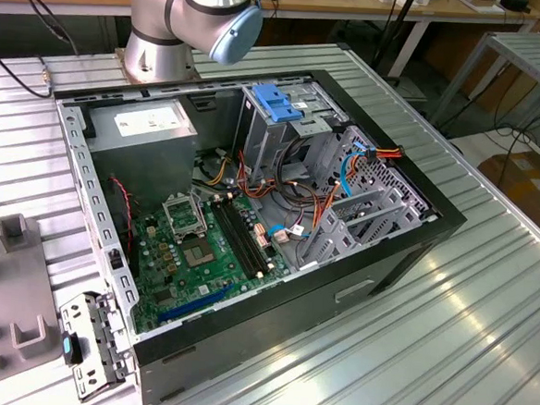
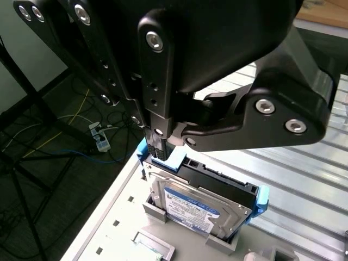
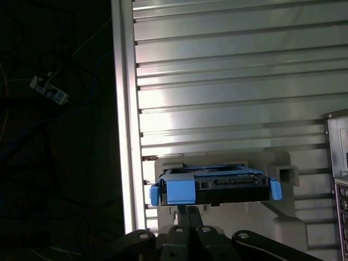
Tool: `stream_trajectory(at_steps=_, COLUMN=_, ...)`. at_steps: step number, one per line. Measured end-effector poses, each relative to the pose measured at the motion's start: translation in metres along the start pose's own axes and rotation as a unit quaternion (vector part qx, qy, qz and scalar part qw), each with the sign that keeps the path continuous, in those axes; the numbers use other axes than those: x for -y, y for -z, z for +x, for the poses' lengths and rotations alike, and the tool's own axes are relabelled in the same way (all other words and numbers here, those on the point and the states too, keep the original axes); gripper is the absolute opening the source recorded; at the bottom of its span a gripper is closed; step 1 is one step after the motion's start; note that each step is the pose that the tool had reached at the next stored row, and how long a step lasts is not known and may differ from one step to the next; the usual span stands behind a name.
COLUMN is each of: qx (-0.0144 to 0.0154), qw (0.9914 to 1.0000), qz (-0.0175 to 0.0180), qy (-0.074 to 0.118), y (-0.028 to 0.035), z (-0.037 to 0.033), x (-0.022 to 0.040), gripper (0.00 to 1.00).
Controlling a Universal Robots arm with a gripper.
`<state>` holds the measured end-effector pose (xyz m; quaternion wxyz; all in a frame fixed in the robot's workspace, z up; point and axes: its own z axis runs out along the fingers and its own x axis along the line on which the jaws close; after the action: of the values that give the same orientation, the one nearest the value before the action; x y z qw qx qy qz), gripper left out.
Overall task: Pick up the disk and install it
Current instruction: 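Pick up the disk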
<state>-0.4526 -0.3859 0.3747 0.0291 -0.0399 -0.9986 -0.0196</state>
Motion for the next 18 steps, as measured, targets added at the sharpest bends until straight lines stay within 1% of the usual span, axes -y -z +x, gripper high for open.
stream_trajectory(at_steps=8, qx=-0.0005, qw=0.99991, qz=0.0008, qy=0.013, y=0.0, z=0.0, x=0.0, gripper=0.11)
stream_trajectory(at_steps=12, qx=-0.001, qw=0.99962, qz=0.0016, qy=0.027, y=0.0, z=0.0, x=0.0, gripper=0.11)
stream_trajectory(at_steps=17, qx=-0.0019, qw=0.99859, qz=0.0032, qy=0.053, y=0.0, z=0.0, x=0.0, gripper=0.11)
stream_trajectory(at_steps=18, qx=-0.0022, qw=0.99813, qz=0.0036, qy=0.061, y=0.0, z=0.0, x=0.0, gripper=0.11)
